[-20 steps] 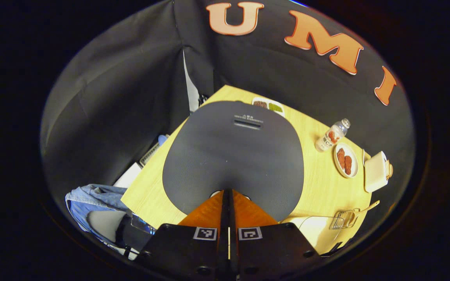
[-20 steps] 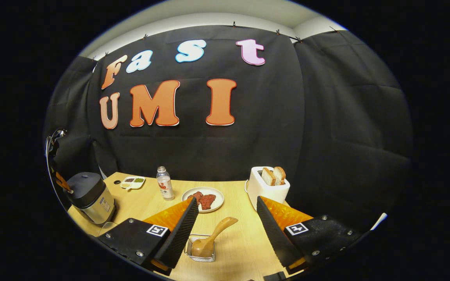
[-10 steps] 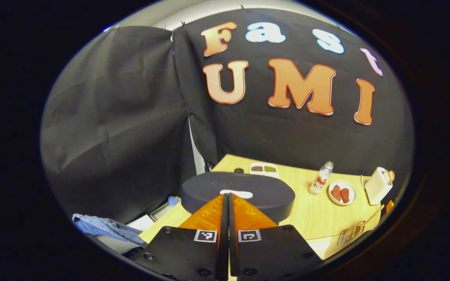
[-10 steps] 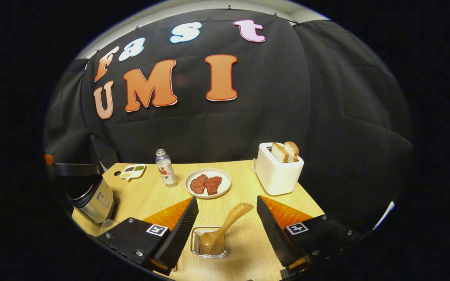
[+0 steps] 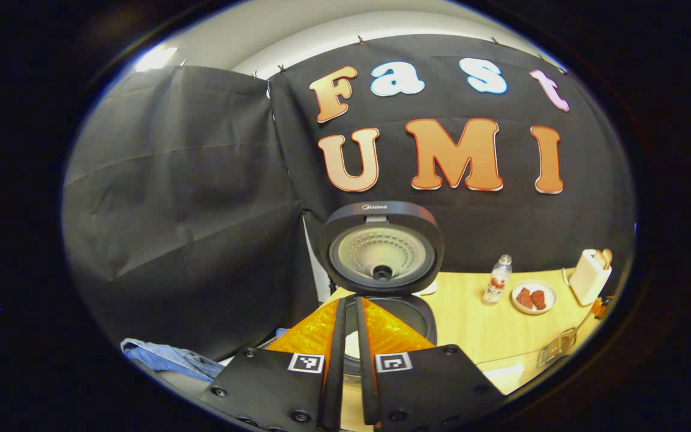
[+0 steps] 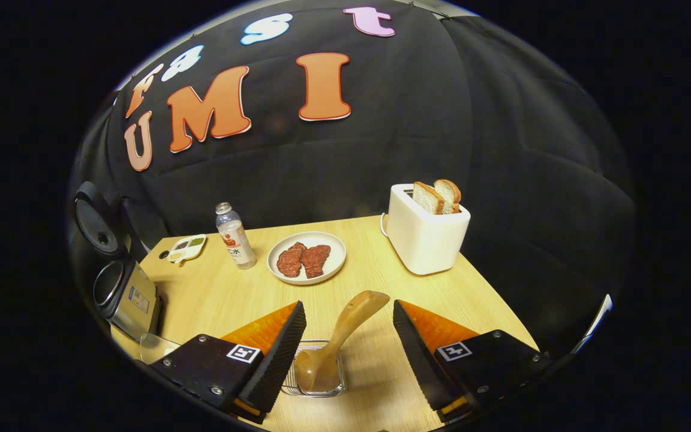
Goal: Close the left gripper, press the button to open the rice cooker; take a wooden spoon from the chopstick holder with the right hand, scoop a spoonful of rice and pour it into the rice cooker, then put the wooden spoon back into the chopstick holder.
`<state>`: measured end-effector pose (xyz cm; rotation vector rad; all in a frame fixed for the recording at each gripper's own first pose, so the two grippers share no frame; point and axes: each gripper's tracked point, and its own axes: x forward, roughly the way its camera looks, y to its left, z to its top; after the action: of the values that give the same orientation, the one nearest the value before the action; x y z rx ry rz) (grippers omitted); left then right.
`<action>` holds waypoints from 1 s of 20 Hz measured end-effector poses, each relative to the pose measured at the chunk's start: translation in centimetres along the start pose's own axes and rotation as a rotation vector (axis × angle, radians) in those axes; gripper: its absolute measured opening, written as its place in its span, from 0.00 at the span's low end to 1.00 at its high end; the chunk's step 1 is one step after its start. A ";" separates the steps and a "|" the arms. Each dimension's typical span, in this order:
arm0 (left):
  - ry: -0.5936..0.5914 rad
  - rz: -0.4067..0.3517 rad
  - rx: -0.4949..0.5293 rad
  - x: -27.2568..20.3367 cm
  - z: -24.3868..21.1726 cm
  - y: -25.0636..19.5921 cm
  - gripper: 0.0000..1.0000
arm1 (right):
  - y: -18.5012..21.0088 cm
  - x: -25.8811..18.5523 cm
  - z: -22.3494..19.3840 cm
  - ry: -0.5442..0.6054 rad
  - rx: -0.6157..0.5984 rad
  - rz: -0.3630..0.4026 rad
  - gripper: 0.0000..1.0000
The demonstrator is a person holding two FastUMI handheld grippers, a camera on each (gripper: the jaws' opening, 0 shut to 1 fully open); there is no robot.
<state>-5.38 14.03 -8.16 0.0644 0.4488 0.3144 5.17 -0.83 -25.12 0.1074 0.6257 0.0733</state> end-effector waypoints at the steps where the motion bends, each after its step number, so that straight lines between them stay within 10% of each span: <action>1: 0.016 -0.011 0.013 -0.5 -0.8 -0.6 0.19 | -0.1 0.2 -0.3 0.014 0.017 0.004 0.92; 3: 0.020 -0.024 0.038 -1.1 -1.1 -1.4 0.23 | -0.3 0.9 -1.1 0.043 0.043 0.005 0.92; 8: 0.006 -0.021 0.076 -2.0 -0.9 -2.0 0.71 | -0.1 3.1 -2.8 0.105 0.061 0.000 0.91; 14: 0.017 -0.004 0.091 -2.4 -1.3 -1.5 0.63 | 0.5 5.2 -4.2 0.171 0.100 0.033 0.68; 15: 0.021 -0.002 0.094 -2.5 -1.6 -1.5 0.80 | 0.6 5.2 -4.1 0.169 0.116 0.043 0.65; 16: 0.024 -0.002 0.094 -2.4 -1.6 -1.7 0.63 | 0.8 5.3 -4.1 0.170 0.132 0.055 0.61; 20: 0.038 -0.029 0.073 -2.3 -1.9 -2.7 0.63 | 2.0 5.0 -4.4 0.192 0.207 0.093 0.25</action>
<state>-7.39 10.69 -9.29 0.1232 0.4981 0.2714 6.53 2.01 -31.31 0.3325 0.8192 0.1099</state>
